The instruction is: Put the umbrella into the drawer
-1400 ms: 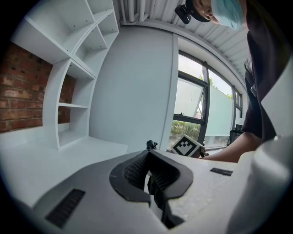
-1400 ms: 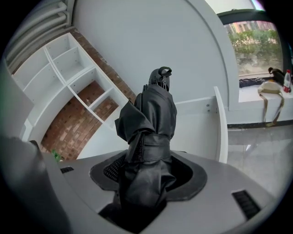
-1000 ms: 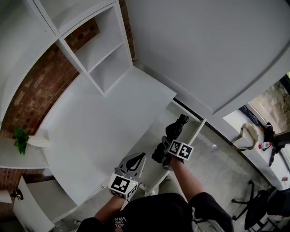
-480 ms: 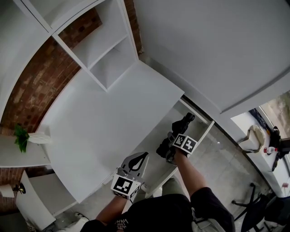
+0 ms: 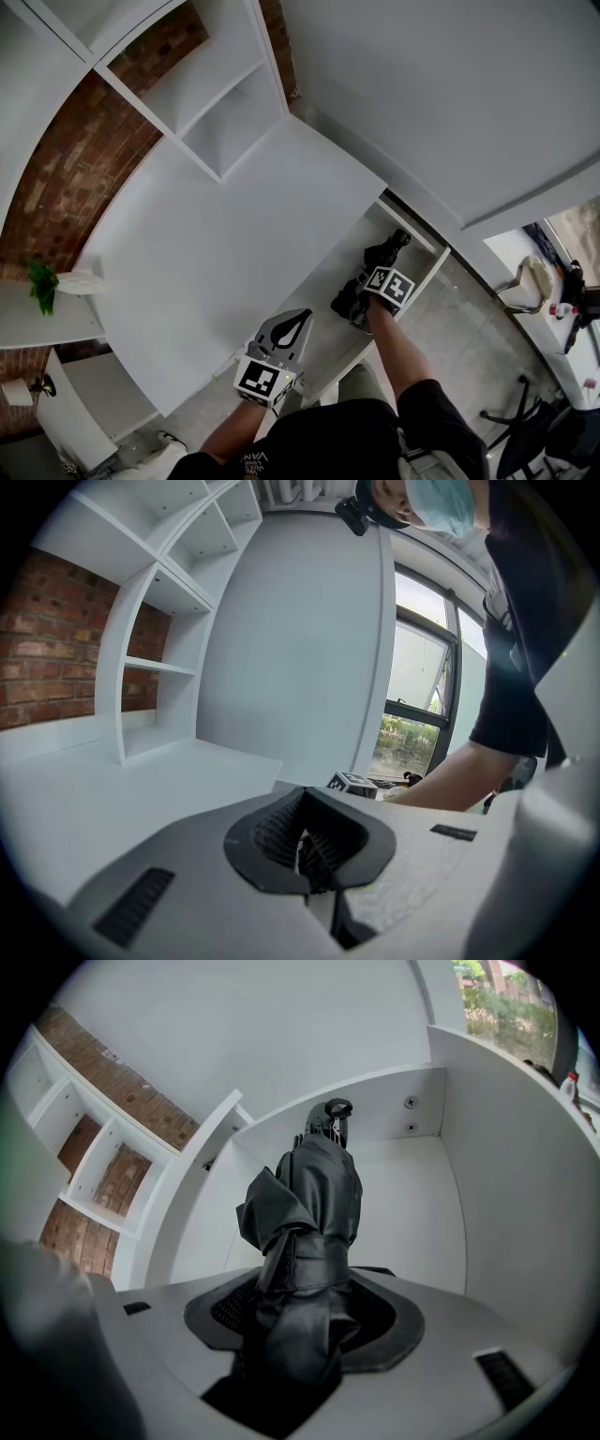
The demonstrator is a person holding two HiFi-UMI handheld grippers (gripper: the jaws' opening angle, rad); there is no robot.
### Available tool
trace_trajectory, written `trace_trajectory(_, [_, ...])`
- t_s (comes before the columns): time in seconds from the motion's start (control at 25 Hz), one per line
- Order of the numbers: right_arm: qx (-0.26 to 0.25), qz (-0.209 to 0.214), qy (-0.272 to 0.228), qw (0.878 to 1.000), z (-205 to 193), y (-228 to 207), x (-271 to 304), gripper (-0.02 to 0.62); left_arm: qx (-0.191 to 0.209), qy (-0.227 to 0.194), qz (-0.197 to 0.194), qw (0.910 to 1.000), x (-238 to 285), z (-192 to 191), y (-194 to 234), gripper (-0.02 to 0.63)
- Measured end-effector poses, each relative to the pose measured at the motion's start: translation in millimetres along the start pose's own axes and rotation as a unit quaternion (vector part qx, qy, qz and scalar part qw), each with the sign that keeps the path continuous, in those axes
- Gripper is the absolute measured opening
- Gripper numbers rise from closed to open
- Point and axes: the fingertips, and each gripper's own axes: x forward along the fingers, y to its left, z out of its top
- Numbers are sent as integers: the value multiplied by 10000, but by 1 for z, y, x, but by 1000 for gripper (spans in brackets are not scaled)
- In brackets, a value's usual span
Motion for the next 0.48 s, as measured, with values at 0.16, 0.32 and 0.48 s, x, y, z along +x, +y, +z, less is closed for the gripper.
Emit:
trace_trajectory(0.16, [103, -59, 77, 9999, -2, -6, 4, 248, 8, 25, -42, 10000, 3, -3, 1, 6])
trace_trajectory(0.32, [175, -134, 66, 9997, -5, -14, 4, 261, 28, 34, -70, 10000, 5, -3, -1, 6])
trace_trajectory(0.48, [305, 37, 33, 9995, -3, -9, 4, 268, 40, 61, -124, 9999, 5, -4, -2, 6])
